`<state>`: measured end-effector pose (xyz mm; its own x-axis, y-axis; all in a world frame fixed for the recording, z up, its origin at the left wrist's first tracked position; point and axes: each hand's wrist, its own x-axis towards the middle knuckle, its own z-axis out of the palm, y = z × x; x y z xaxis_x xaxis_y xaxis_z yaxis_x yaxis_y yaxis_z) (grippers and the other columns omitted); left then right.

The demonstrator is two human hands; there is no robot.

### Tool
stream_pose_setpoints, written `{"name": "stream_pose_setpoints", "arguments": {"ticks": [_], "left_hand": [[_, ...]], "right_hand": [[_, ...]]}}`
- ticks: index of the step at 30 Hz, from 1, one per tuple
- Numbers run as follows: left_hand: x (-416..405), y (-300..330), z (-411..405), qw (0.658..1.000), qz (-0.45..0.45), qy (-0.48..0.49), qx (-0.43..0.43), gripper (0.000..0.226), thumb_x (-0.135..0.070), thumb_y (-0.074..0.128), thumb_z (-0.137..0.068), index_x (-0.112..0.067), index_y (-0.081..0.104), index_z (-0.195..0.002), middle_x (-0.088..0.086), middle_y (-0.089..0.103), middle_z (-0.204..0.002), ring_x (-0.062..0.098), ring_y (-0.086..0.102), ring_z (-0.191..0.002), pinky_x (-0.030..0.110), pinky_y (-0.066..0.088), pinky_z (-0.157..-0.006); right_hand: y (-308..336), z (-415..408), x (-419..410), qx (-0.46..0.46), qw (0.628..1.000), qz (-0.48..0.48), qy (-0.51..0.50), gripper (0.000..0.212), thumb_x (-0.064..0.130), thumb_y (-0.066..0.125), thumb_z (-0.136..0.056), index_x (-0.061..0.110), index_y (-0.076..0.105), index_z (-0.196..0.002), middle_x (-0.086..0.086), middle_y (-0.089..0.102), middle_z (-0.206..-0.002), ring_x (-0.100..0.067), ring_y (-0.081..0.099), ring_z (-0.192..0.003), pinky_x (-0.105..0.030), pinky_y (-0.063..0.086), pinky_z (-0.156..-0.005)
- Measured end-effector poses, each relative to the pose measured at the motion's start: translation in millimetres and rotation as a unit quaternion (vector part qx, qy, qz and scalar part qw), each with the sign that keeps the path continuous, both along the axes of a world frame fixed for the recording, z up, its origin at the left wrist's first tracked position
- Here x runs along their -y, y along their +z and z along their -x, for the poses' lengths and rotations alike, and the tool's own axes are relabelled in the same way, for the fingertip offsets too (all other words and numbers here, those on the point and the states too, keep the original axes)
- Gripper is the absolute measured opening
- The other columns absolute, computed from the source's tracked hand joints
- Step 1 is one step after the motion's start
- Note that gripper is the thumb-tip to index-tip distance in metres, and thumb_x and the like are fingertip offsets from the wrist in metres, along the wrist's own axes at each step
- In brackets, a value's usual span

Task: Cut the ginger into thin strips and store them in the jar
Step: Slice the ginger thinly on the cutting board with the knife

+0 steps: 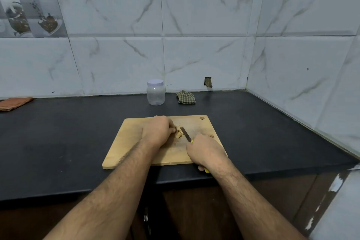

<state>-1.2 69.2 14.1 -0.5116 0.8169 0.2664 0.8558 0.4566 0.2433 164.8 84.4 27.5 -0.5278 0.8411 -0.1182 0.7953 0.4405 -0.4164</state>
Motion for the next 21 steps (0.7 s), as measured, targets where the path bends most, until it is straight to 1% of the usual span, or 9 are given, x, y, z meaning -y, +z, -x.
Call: {"name": "stream_pose_setpoints", "arguments": {"ticks": [2,5,7,9,10,12,14,17,21], "left_hand": [[2.9,1.1,2.6,0.999,-0.02,0.004,0.031,0.012,-0.036,0.064,-0.091,-0.029,0.074,-0.089,-0.01,0.072,-0.089,0.014,0.066,-0.088,0.033,0.055,-0.076],[9.6,6.5,7.8,0.991,-0.029,-0.002,0.128,0.019,-0.033,0.064,-0.092,-0.023,0.072,-0.078,-0.009,0.071,-0.079,0.012,0.066,-0.076,0.031,0.056,-0.072],[13.1,11.7,8.3,0.982,-0.013,-0.017,0.187,0.021,-0.031,0.063,-0.093,-0.018,0.071,-0.078,-0.006,0.071,-0.08,0.012,0.064,-0.073,0.031,0.054,-0.073],[15.7,15.9,6.5,0.976,0.005,-0.021,0.217,0.021,-0.029,0.063,-0.094,-0.013,0.072,-0.084,-0.002,0.071,-0.083,0.014,0.062,-0.075,0.033,0.053,-0.076],[17.1,17.1,5.3,0.976,0.017,-0.02,0.217,0.02,-0.029,0.063,-0.094,-0.012,0.072,-0.086,-0.001,0.071,-0.083,0.014,0.061,-0.077,0.033,0.052,-0.076],[20.1,16.8,2.9,0.976,0.046,-0.022,0.212,0.02,-0.03,0.064,-0.093,-0.014,0.072,-0.085,-0.003,0.069,-0.079,0.013,0.058,-0.075,0.029,0.047,-0.068],[22.4,14.9,1.0,0.975,0.059,-0.024,0.213,0.019,-0.031,0.065,-0.092,-0.016,0.074,-0.083,-0.005,0.068,-0.076,0.011,0.057,-0.073,0.026,0.043,-0.066],[23.4,13.7,-1.0,0.977,0.063,-0.017,0.201,0.025,-0.033,0.067,-0.09,-0.018,0.072,-0.071,-0.005,0.069,-0.072,0.01,0.057,-0.069,0.027,0.045,-0.068],[24.9,12.5,-5.2,0.981,0.059,0.0,0.185,0.033,-0.034,0.066,-0.09,-0.022,0.065,-0.059,-0.008,0.064,-0.066,0.009,0.055,-0.066,0.025,0.042,-0.064]], "right_hand": [[-0.7,-0.8,0.1,0.001,1.0,-0.003,0.003,0.024,0.024,0.04,-0.098,0.016,0.05,-0.078,-0.001,0.065,-0.067,-0.013,0.056,-0.039,-0.024,0.043,-0.043],[-0.1,-0.6,1.4,-0.003,1.0,-0.004,0.003,0.025,0.024,0.04,-0.098,0.016,0.05,-0.077,-0.001,0.066,-0.068,-0.013,0.057,-0.04,-0.024,0.044,-0.044],[0.9,-0.5,3.0,-0.003,1.0,-0.003,0.001,0.024,0.025,0.04,-0.098,0.015,0.052,-0.079,-0.002,0.066,-0.071,-0.014,0.058,-0.042,-0.024,0.044,-0.044],[2.1,-1.2,5.2,-0.006,1.0,-0.001,0.003,0.023,0.024,0.04,-0.098,0.016,0.052,-0.08,-0.002,0.066,-0.074,-0.014,0.059,-0.044,-0.024,0.044,-0.044],[2.7,-1.7,6.2,-0.007,1.0,0.002,0.005,0.022,0.024,0.04,-0.098,0.016,0.052,-0.082,-0.002,0.065,-0.075,-0.014,0.059,-0.044,-0.024,0.044,-0.044],[4.3,-3.5,8.9,-0.008,1.0,0.009,0.01,0.02,0.024,0.041,-0.098,0.015,0.055,-0.087,-0.002,0.066,-0.076,-0.013,0.059,-0.044,-0.024,0.043,-0.043],[5.6,-5.6,12.2,-0.008,1.0,0.013,0.021,0.02,0.024,0.041,-0.098,0.016,0.053,-0.084,-0.002,0.066,-0.075,-0.013,0.058,-0.042,-0.023,0.042,-0.043],[6.4,-8.3,16.4,-0.004,0.999,0.009,0.042,0.019,0.023,0.042,-0.096,0.017,0.052,-0.08,0.0,0.065,-0.069,-0.011,0.056,-0.039,-0.022,0.041,-0.043],[8.3,-10.0,19.7,0.005,0.999,0.019,0.049,0.019,0.022,0.043,-0.095,0.016,0.052,-0.08,0.002,0.062,-0.06,-0.01,0.054,-0.035,-0.021,0.042,-0.044]]}}
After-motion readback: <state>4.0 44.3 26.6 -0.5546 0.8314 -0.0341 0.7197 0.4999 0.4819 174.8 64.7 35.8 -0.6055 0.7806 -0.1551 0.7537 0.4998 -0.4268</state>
